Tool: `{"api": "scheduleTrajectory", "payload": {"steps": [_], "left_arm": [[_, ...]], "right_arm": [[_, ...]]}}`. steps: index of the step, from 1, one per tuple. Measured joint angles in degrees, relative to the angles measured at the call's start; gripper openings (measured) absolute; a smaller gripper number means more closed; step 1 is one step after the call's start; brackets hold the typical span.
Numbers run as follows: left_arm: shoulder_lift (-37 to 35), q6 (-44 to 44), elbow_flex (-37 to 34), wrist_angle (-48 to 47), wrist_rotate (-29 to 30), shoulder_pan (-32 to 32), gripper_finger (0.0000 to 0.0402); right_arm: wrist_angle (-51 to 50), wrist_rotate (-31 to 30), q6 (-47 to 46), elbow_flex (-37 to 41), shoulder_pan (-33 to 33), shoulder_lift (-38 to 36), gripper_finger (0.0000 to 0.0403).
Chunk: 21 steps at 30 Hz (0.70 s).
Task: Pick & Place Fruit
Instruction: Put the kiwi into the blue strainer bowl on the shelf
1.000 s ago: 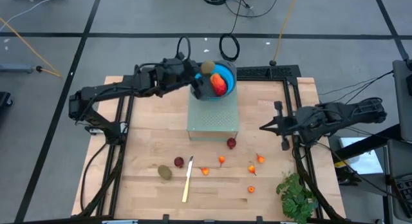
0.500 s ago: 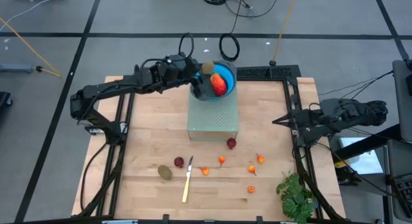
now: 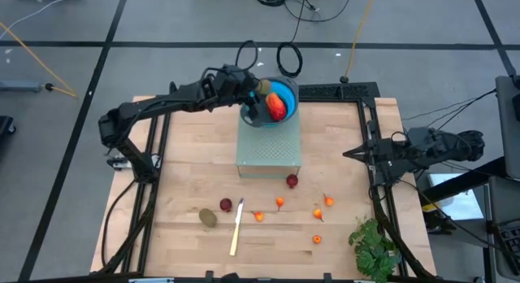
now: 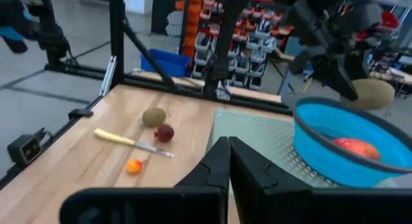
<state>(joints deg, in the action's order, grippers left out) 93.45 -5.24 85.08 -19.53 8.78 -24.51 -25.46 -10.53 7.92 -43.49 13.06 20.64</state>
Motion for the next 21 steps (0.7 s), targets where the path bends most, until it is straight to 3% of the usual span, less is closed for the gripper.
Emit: {"api": "scheduleTrajectory", "payload": {"steps": [6, 21], "left_arm": [[0.87, 2.65, 2.0, -0.25, -2.65, -2.04, 0.0191], [4.46, 6.81, 3.41, -3.87, -4.44, -2.14, 0.0191]], "right_arm": [[3.6, -3.25, -0.2, 2.91, -0.02, -1.31, 0.0], [1.84, -2.97, -1.22, 3.48, -0.02, -3.91, 0.0]]}}
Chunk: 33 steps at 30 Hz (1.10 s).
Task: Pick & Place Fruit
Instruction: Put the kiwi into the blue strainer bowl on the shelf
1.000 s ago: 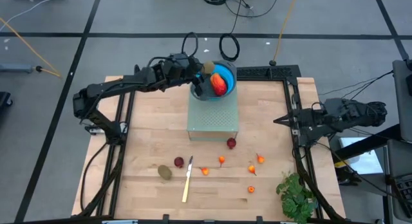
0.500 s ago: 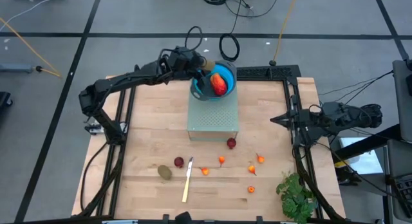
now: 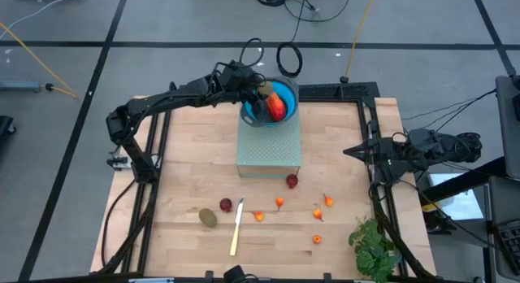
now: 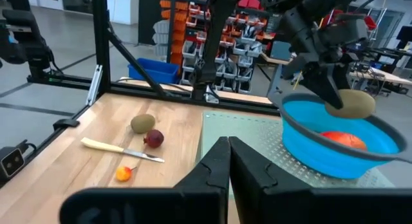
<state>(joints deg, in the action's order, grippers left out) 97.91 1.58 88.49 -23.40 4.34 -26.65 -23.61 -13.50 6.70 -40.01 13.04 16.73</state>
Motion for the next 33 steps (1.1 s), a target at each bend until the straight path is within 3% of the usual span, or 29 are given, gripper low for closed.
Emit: {"api": "scheduleTrajectory", "payload": {"steps": [16, 24, 33], "left_arm": [[0.0, 4.02, 0.0, -0.87, -1.86, 0.0, 0.0191], [0.0, 5.38, 0.0, -0.8, -1.93, 0.0, 0.0191], [0.0, 6.29, 0.0, -0.86, -2.89, 0.0, 0.0191]], "right_arm": [[-13.32, -2.3, -5.83, 0.15, 0.0, -5.69, 0.0], [-5.7, -2.74, -9.18, 8.66, 0.02, -6.51, 0.0], [7.32, 1.66, -11.63, 19.16, 0.02, -6.62, 0.0]]}}
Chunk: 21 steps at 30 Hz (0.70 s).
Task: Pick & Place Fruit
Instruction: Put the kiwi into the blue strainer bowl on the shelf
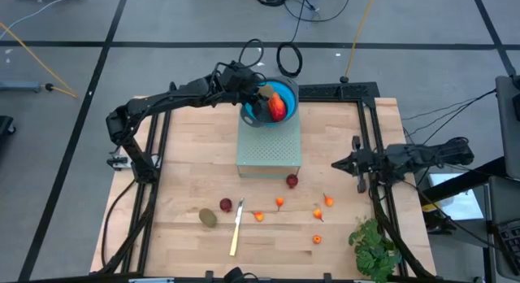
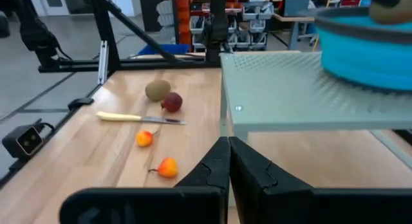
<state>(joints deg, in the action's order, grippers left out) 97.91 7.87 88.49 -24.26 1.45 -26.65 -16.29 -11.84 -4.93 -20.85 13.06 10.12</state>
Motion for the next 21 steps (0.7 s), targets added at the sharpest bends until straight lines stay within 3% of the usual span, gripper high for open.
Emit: {"api": "scheduleTrajectory", "payload": {"steps": [21], "left_arm": [[0.0, 0.21, 0.0, -0.77, 1.6, 0.33, 0.0191]], "right_arm": [[5.37, -0.28, 0.0, 3.69, 0.0, 0.02, 0.0]]}}
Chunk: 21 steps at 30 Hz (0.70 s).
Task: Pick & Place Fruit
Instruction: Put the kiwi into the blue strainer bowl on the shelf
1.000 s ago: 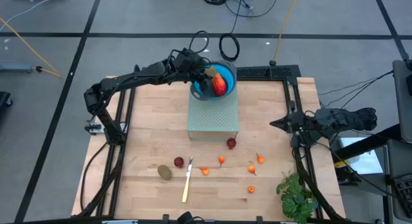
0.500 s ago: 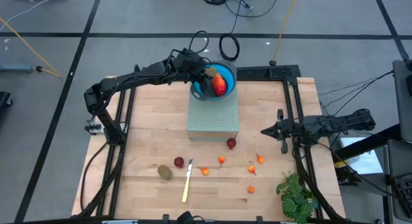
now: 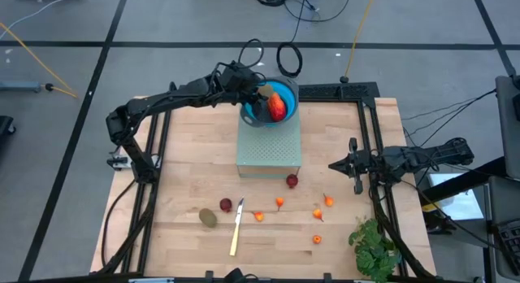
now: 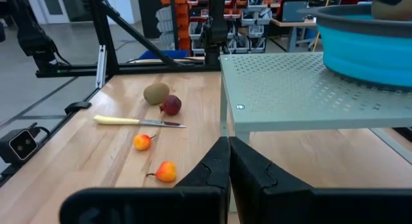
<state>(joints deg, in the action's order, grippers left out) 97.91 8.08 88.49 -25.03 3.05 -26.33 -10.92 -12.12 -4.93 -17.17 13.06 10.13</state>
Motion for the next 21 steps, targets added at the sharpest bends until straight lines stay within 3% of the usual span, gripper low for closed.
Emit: {"api": "scheduleTrajectory", "payload": {"steps": [21], "left_arm": [[0.35, -5.3, 0.0, -1.97, 3.25, 1.71, 0.0191]], "right_arm": [[0.0, -0.05, 0.02, 0.0, 0.0, 0.0, 0.0]]}}
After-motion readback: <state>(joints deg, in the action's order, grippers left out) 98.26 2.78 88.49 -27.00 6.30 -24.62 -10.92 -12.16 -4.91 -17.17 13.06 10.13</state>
